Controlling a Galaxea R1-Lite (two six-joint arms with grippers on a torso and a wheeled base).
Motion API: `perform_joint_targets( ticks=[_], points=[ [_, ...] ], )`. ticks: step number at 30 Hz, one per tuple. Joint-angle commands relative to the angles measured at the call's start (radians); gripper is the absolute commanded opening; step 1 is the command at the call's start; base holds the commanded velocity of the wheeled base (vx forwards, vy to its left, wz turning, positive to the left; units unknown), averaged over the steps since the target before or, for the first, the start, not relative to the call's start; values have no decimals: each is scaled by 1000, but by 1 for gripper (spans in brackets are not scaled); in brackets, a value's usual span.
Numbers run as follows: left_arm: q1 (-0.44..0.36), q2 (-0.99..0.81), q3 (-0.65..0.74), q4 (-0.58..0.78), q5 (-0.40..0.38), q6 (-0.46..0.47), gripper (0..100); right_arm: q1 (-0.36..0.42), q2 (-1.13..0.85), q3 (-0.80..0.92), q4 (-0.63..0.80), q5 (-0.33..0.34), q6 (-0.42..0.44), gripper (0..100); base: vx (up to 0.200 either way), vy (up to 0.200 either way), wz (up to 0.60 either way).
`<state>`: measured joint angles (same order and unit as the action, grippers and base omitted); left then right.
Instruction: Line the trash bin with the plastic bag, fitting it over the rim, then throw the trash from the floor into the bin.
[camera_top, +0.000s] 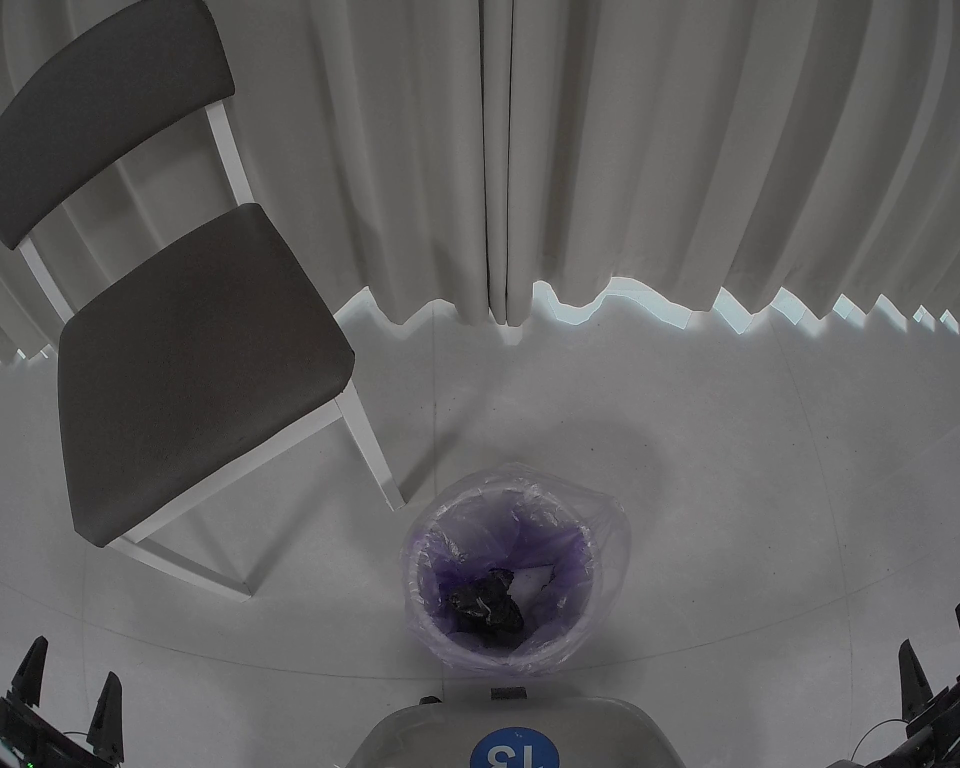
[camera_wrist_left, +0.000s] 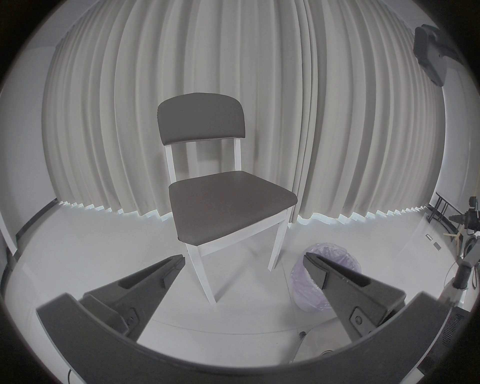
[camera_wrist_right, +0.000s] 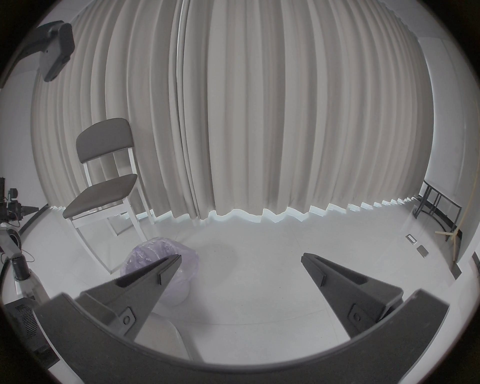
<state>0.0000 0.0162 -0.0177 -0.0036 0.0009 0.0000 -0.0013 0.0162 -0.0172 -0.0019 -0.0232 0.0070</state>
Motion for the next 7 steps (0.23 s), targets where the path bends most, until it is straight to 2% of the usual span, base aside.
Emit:
perform_joint_targets(
  ticks=[1,7],
  points=[
    [0,-15,18,-1,1,0,100,0,-7,17,0,0,-1,100,0,0,0],
    [0,-15,18,-1,1,0,100,0,-5,17,2,6,-5,100,0,0,0]
  ],
)
